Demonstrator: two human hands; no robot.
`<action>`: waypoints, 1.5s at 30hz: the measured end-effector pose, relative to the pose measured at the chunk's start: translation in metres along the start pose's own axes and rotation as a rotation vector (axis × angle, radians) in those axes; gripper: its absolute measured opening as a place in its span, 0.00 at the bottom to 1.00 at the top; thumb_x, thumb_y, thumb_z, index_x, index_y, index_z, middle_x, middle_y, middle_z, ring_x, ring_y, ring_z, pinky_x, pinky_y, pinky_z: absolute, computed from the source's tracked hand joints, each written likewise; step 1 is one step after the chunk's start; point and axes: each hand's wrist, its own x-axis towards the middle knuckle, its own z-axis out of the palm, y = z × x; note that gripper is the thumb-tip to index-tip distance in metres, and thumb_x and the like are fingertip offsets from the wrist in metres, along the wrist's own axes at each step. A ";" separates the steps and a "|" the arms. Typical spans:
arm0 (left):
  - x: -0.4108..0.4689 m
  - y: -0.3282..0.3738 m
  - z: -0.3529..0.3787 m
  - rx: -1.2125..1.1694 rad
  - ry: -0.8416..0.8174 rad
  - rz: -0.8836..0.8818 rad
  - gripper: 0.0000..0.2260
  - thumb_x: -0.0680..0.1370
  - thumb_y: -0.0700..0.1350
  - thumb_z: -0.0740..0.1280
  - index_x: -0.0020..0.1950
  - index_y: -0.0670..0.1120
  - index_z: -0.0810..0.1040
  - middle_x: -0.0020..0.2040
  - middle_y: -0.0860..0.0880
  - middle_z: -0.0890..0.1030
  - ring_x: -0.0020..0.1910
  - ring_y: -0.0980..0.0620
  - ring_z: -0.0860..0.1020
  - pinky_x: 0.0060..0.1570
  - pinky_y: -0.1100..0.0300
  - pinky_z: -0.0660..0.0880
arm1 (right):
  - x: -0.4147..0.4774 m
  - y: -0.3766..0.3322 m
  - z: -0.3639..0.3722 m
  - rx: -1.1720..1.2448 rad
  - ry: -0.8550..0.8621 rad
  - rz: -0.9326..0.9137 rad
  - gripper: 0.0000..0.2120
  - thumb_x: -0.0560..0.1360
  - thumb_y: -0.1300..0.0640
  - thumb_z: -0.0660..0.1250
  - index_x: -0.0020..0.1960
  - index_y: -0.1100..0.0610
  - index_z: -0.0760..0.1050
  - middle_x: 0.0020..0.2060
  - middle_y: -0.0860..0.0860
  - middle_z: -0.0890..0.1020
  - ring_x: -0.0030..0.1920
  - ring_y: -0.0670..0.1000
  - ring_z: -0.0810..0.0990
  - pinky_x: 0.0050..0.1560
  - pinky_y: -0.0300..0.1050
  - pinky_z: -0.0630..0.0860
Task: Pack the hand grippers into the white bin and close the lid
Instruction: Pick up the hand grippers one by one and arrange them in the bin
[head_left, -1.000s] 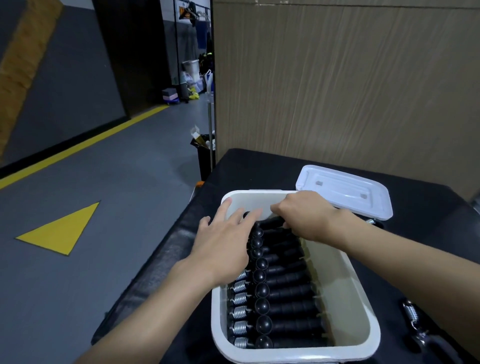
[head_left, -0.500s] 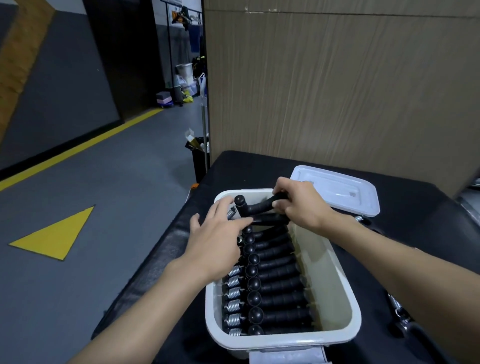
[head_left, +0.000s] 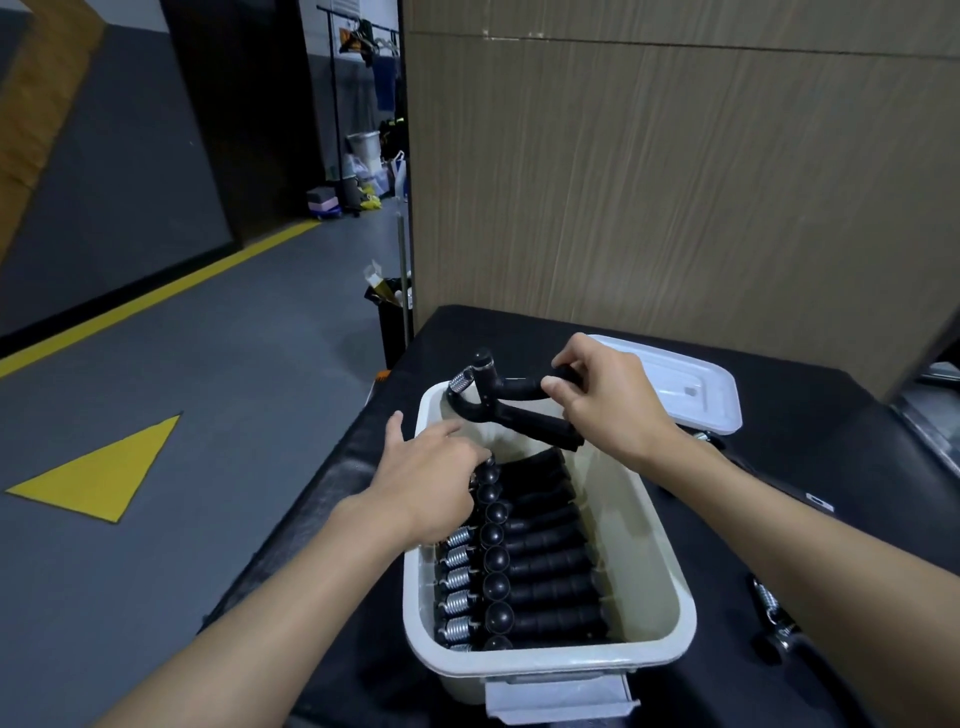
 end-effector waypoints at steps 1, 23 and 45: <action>0.000 0.000 0.000 -0.010 0.006 -0.001 0.32 0.70 0.33 0.59 0.72 0.56 0.72 0.69 0.54 0.73 0.77 0.57 0.55 0.74 0.35 0.39 | -0.002 -0.004 -0.002 -0.003 0.008 0.006 0.06 0.77 0.54 0.68 0.47 0.55 0.73 0.33 0.52 0.80 0.36 0.53 0.81 0.40 0.50 0.78; 0.004 -0.003 0.005 -0.028 0.001 0.002 0.29 0.69 0.32 0.59 0.66 0.54 0.76 0.59 0.55 0.78 0.75 0.58 0.58 0.72 0.32 0.44 | -0.071 -0.030 0.000 -0.710 -0.297 -0.080 0.05 0.74 0.54 0.62 0.41 0.53 0.67 0.34 0.49 0.73 0.45 0.57 0.76 0.45 0.49 0.62; 0.004 -0.004 0.009 0.006 0.029 0.021 0.28 0.70 0.35 0.60 0.66 0.56 0.76 0.62 0.57 0.77 0.71 0.56 0.64 0.71 0.38 0.52 | -0.067 -0.017 0.011 -0.875 -0.361 -0.172 0.20 0.74 0.61 0.65 0.33 0.53 0.55 0.31 0.48 0.67 0.28 0.49 0.58 0.45 0.46 0.58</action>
